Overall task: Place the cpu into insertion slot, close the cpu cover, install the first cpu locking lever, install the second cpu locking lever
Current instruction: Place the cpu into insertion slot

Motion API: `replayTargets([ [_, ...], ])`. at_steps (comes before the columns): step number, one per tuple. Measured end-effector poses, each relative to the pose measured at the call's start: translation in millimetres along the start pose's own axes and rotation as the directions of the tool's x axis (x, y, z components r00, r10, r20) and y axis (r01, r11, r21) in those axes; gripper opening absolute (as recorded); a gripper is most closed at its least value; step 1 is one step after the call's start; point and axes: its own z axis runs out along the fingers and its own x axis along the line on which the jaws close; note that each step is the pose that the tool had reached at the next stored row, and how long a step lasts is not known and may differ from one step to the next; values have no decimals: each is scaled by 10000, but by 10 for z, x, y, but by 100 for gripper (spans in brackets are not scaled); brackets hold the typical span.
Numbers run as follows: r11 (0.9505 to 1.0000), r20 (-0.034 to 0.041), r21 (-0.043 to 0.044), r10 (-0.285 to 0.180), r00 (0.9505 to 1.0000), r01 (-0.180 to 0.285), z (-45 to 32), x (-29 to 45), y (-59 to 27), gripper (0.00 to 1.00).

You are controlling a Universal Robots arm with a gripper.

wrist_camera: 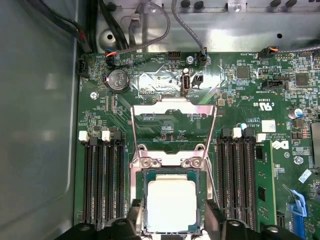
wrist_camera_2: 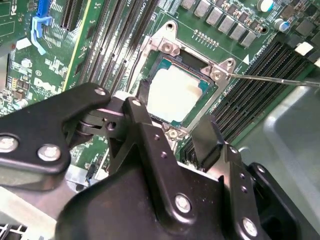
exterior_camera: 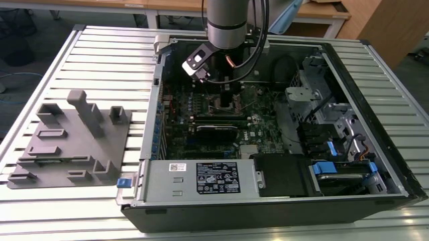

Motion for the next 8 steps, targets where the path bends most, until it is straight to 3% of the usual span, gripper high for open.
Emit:
replayTargets([
  [1, 10000, 0, 0, 0, 10000, 0, 0, 0, 0, 60],
  [3, 10000, 0, 0, 0, 10000, 0, -1, 0, 0, 47],
  [6, 10000, 0, 0, 0, 10000, 0, -1, 0, 0, 42],
  [8, 10000, 0, 1, 0, 10000, 0, -2, 0, 0, 30],
])
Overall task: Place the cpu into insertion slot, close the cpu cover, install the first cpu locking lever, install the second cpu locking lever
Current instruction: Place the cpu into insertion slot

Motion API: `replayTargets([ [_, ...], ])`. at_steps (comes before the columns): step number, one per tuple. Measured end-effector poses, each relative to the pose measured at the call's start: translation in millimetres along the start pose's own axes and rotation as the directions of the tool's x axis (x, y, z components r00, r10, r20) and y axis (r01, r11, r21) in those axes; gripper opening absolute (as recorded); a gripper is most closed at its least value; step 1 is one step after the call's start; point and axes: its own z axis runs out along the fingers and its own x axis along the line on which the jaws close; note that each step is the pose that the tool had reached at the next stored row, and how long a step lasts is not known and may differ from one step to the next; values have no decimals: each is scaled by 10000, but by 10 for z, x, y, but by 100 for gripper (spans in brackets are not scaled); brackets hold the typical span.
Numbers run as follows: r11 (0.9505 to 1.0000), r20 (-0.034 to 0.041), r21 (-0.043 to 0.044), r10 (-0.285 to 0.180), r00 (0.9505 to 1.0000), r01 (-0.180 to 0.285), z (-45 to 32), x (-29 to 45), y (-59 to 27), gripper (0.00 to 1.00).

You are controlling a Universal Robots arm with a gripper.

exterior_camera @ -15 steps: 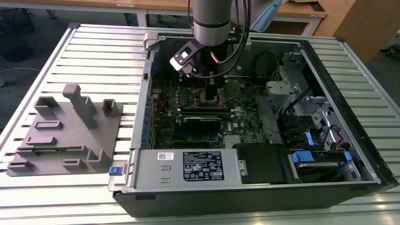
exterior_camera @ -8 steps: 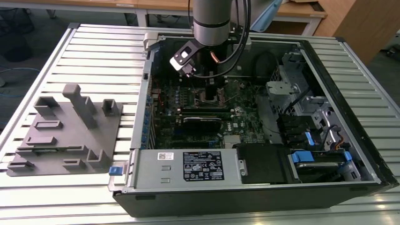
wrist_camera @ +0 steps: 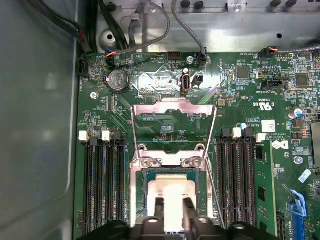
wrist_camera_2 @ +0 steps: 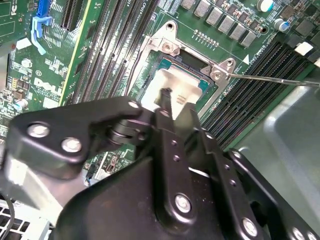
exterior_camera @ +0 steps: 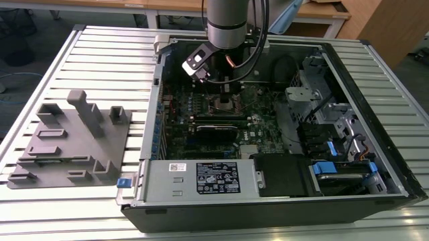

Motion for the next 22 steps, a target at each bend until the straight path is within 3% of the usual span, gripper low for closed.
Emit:
replayTargets([
  [4, 10000, -1, 0, 0, 10000, 0, -1, 0, 0, 12],
  [6, 10000, -1, 0, 0, 10000, 0, -1, 0, 0, 10],
  [10, 10000, 0, 0, 0, 10000, 0, -2, 0, 0, 10],
  [13, 9999, 6, 107, -2, 10000, 2, -3, 0, 1, 10],
  [22, 9999, 4, 144, -1, 10000, 1, 34, 0, -2, 10],
])
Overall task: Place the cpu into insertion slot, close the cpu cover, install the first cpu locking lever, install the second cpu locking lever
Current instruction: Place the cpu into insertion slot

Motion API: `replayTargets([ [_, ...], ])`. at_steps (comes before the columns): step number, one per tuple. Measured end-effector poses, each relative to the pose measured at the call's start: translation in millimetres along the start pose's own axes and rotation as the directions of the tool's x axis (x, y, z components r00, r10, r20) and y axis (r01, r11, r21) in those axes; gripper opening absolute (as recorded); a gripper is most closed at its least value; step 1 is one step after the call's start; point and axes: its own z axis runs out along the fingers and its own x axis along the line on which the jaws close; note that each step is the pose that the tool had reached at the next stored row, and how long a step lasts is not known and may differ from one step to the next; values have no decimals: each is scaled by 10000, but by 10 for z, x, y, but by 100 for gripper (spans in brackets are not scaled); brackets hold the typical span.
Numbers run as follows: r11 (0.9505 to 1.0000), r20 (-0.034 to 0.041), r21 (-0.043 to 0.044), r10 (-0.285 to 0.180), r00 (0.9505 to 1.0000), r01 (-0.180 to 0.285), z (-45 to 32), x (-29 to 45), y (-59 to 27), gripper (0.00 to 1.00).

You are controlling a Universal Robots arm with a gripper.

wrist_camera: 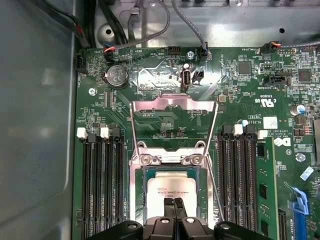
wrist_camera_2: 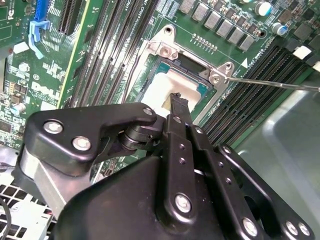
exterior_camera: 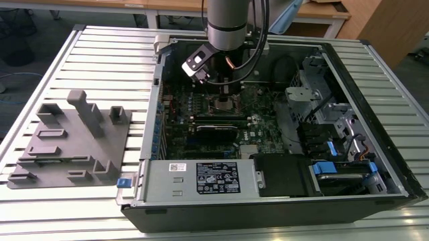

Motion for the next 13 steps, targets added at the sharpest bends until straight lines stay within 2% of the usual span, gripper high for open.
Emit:
replayTargets([
  [3, 10000, 5, 11, -2, 10000, 2, 22, 0, 3, 10],
  [6, 10000, 24, 61, -2, 10000, 2, 29, 4, 22, 10],
  [13, 10000, 24, 71, -3, 10000, 3, 86, 11, 23, 10],
])
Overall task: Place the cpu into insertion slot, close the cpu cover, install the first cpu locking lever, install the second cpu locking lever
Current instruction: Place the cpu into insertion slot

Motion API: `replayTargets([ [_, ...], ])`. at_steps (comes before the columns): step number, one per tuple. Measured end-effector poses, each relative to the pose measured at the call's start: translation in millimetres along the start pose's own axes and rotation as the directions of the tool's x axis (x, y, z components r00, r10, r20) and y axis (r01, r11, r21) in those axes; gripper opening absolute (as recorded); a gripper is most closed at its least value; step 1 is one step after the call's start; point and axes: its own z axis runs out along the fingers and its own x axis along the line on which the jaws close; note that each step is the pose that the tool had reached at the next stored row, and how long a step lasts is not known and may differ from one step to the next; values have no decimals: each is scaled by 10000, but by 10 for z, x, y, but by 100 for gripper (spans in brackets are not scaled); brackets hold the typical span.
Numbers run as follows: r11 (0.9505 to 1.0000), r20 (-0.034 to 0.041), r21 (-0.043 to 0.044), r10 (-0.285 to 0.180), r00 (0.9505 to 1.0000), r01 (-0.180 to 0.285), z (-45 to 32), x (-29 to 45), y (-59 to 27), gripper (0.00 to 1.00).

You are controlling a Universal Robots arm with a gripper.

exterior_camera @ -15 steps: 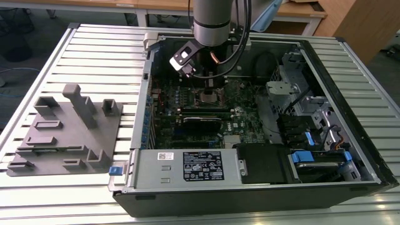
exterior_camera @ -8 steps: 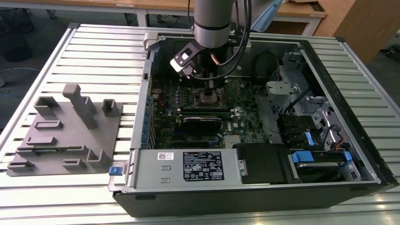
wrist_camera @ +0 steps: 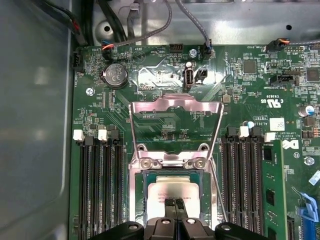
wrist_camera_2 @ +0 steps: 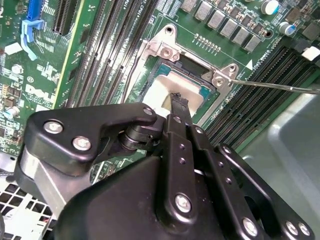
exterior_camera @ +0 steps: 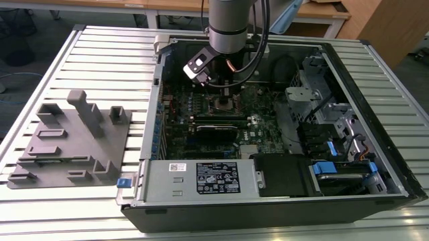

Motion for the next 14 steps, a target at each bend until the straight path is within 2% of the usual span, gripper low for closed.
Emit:
replayTargets([
  [14, 10000, -2, -2, 1, 10000, -1, 50, 24, -4, 10],
])
